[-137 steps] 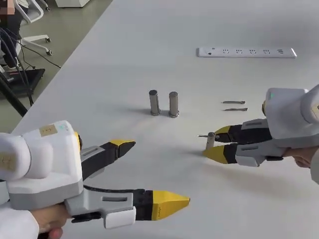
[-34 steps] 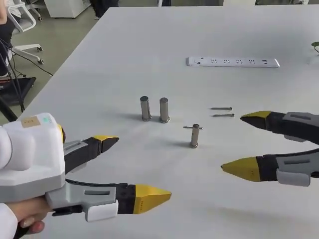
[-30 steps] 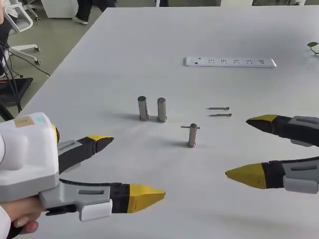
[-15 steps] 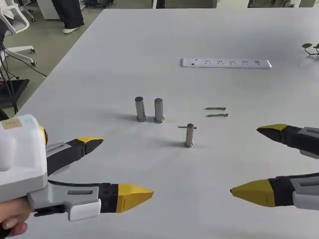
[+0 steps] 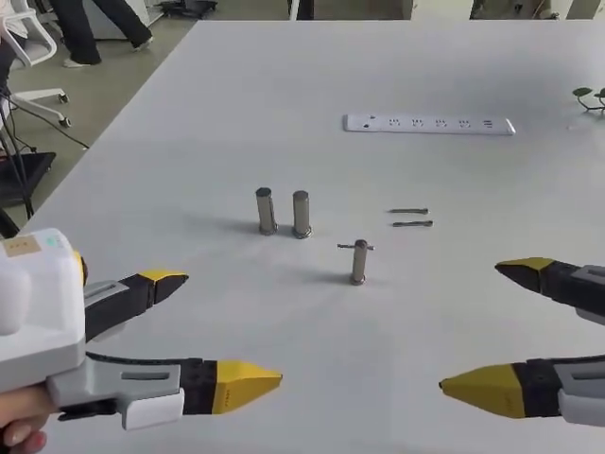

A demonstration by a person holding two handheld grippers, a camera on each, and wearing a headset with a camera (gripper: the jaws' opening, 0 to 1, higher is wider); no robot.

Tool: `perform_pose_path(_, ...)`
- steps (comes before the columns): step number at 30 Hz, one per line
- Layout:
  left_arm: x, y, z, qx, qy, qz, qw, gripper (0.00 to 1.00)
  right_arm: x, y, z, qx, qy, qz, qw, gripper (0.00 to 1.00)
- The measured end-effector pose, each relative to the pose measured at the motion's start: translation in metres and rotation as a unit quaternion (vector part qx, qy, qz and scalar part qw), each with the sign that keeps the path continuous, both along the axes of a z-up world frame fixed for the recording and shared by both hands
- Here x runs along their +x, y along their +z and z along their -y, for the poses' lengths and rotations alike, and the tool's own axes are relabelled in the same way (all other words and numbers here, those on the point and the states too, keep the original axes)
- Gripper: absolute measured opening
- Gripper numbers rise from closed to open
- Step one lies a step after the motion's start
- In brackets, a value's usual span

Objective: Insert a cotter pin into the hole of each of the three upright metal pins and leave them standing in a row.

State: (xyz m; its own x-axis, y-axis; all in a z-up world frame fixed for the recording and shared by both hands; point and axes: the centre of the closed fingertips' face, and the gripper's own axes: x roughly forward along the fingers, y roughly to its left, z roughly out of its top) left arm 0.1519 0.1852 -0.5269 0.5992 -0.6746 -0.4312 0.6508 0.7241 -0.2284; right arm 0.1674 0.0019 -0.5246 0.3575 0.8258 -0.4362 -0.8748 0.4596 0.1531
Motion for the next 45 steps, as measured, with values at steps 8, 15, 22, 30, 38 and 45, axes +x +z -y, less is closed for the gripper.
perform_pose_path(8, 0.026, 0.0, -0.011, 0.012, 0.009, 0.011, 0.9998, 0.99, 0.003, 0.007, 0.008, 0.008, -0.025, 0.005, 0.9996, 0.97)
perform_pose_path(15, 0.06, 0.002, -0.018, 0.027, 0.024, 0.034, 0.9988, 0.94, 0.003, 0.01, 0.013, 0.01, -0.033, 0.01, 0.9994, 0.96)
perform_pose_path(22, 0.092, -0.002, -0.025, 0.039, 0.041, 0.046, 0.9974, 0.85, 0.003, 0.011, 0.017, 0.007, -0.041, 0.01, 0.9991, 0.96)
perform_pose_path(30, 0.12, -0.015, -0.023, 0.05, 0.044, 0.043, 0.9969, 0.73, 0.004, 0.009, 0.023, 0.0, -0.049, 0.007, 0.9988, 0.95)
perform_pose_path(38, 0.149, -0.027, -0.019, 0.064, 0.057, 0.048, 0.9952, 0.62, 0.005, 0.005, 0.025, -0.006, -0.051, 0.0, 0.9987, 0.94)
perform_pose_path(45, 0.167, -0.038, -0.017, 0.081, 0.062, 0.05, 0.9936, 0.55, 0.005, 0.001, 0.026, -0.01, -0.052, -0.006, 0.9986, 0.93)
